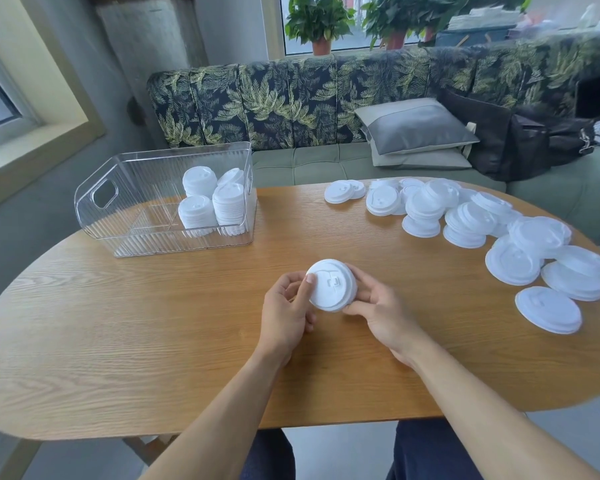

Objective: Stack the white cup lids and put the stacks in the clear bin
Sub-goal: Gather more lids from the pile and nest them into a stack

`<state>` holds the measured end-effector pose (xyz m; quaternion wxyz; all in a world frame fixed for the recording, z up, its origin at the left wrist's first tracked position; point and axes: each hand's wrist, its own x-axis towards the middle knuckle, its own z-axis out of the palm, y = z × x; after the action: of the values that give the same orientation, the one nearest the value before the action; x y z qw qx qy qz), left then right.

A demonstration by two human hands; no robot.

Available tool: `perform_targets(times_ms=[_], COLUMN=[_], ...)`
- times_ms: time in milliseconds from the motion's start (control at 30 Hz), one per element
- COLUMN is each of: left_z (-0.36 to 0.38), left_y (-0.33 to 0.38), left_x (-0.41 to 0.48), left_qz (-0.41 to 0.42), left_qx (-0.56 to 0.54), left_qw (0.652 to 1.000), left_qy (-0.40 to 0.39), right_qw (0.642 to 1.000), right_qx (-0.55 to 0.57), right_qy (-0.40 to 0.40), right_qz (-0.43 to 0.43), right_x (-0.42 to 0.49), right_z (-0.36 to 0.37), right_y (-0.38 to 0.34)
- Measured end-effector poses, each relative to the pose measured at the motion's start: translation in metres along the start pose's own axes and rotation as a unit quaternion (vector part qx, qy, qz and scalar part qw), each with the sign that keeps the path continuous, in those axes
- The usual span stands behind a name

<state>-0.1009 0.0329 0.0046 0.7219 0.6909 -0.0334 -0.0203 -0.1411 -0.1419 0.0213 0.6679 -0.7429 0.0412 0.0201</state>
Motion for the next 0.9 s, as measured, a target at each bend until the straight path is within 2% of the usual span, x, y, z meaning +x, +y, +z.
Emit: perform_targets(times_ms=[133, 333, 667, 900], left_z=[0.0023, 0.0009, 0.0008, -0.0041], left_y=[-0.0032, -0.0056, -0.0058, -0.0015], left_x=[0.0004, -0.0011, -0.0037, -0.0026], left_qz=[0.01, 0.022, 0.032, 0.005], left_qx=[0.009, 0.017, 0.026, 0.006], left_qw=[1.0, 1.0, 0.999, 1.0], left_qy=[0.014, -0.005, -0.017, -0.029], right_qw=[0.999, 0.994, 0.995, 0.992], right_qx=[0.037, 0.103, 0.093, 0.128], right_qy=[0.003, 0.032, 0.026, 0.014], right_qz=[0.001, 0.012, -0.014, -0.005], right_x=[0.0016, 0.0042, 0.001, 0.0007], right_z=[0.0006, 0.0039, 0.006, 0.0028], right_y=[-0.0004, 0.0014, 0.0009, -0.0037])
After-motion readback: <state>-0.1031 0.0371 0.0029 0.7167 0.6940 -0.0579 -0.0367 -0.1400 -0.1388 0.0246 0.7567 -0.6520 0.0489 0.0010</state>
